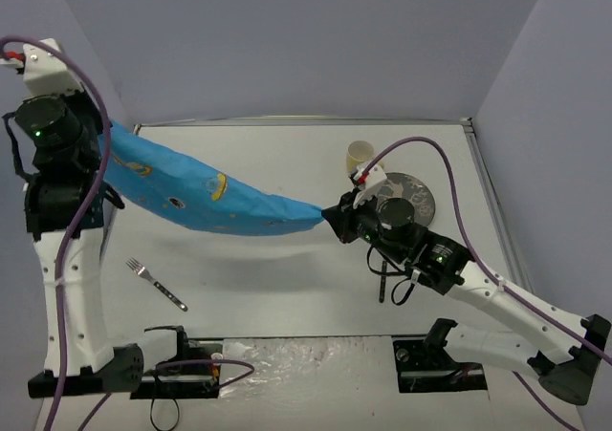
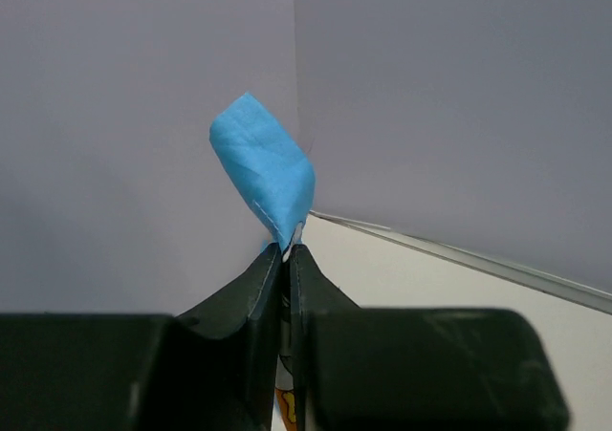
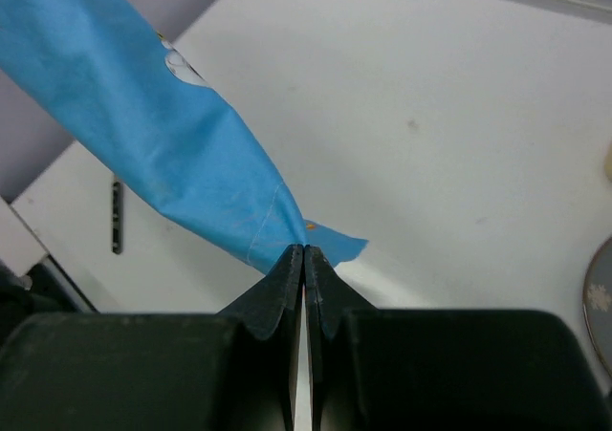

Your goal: Set the dinner table for one person

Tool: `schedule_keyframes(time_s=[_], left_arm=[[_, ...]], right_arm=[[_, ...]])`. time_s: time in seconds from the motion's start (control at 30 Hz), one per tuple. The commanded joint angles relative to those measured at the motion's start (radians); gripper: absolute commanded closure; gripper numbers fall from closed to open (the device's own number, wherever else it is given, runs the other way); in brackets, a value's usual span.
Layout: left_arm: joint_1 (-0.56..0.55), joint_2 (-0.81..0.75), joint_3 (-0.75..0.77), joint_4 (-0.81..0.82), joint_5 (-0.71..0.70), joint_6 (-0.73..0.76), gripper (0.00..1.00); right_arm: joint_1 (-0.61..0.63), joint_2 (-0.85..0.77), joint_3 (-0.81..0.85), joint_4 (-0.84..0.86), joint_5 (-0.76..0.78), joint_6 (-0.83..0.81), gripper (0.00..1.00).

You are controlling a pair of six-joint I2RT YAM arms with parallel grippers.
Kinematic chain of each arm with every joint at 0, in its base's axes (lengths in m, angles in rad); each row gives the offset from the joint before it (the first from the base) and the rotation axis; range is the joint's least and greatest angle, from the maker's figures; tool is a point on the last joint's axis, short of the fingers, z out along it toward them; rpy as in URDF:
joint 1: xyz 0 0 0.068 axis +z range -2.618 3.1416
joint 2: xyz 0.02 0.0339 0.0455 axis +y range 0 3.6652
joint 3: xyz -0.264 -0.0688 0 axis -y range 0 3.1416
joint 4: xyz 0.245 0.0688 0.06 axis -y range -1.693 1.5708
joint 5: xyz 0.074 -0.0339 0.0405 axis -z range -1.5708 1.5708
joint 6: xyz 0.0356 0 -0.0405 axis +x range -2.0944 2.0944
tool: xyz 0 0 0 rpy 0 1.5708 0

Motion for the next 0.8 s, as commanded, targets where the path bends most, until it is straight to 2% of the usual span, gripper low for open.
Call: schedule_keyframes(time_s=[0.0,0.1,0.33,0.4,0.47,0.53,0.63,0.67,0.7,0.77], left_arm=[[0.004,0.255,-0.067,0.091,0.064,0.006,0.94],[-0.003,0.398,-0.095,0.129,0.083,-0.025,0.93],[-0.036,0.701,-0.049,0.177,0.113,-0.102,0.88],[-0.048,0.769,0.007,0.159,0.113,-0.108,0.78],[-0.055,0.795,0.041,0.147,0.111,-0.122,0.72],[-0.057,0.775,0.04,0.165,0.105,-0.13,0.56],[-0.057,0.697,0.007,0.169,0.098,-0.16,0.28],[-0.057,0.659,-0.014,0.167,0.102,-0.171,0.21],[-0.057,0.63,-0.037,0.167,0.102,-0.18,0.1],[-0.056,0.559,-0.101,0.17,0.093,-0.221,0.04]], right_arm=[[0.011,0.038,-0.11,0.078,0.189,0.036,1.0],[0.028,0.07,-0.198,0.107,0.281,0.094,1.0],[0.041,0.195,-0.315,0.166,0.313,0.229,1.0],[0.043,0.26,-0.302,0.171,0.287,0.237,0.99],[0.047,0.33,-0.275,0.153,0.249,0.221,0.86],[0.05,0.365,-0.235,0.138,0.25,0.203,0.67],[0.036,0.372,-0.199,0.125,0.25,0.155,0.47],[0.026,0.371,-0.187,0.116,0.248,0.139,0.43],[0.014,0.373,-0.164,0.111,0.239,0.124,0.41],[-0.028,0.375,-0.141,0.103,0.2,0.084,0.4]])
